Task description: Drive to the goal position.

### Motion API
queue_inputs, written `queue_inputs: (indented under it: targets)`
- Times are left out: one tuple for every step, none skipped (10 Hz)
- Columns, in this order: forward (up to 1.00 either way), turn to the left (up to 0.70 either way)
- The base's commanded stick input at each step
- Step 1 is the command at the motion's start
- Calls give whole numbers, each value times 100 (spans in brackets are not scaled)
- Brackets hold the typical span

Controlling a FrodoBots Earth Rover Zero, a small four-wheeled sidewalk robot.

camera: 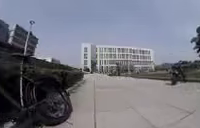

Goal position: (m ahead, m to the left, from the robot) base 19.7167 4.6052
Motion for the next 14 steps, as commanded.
queue_inputs:
  targets:
    - [85,0]
    - [85,0]
    - [85,0]
    - [85,0]
    - [85,0]
    - [85,0]
    - [85,0]
    - [85,0]
    - [85,0]
    - [85,0]
    - [85,0]
    - [85,0]
    - [85,0]
    - [85,0]
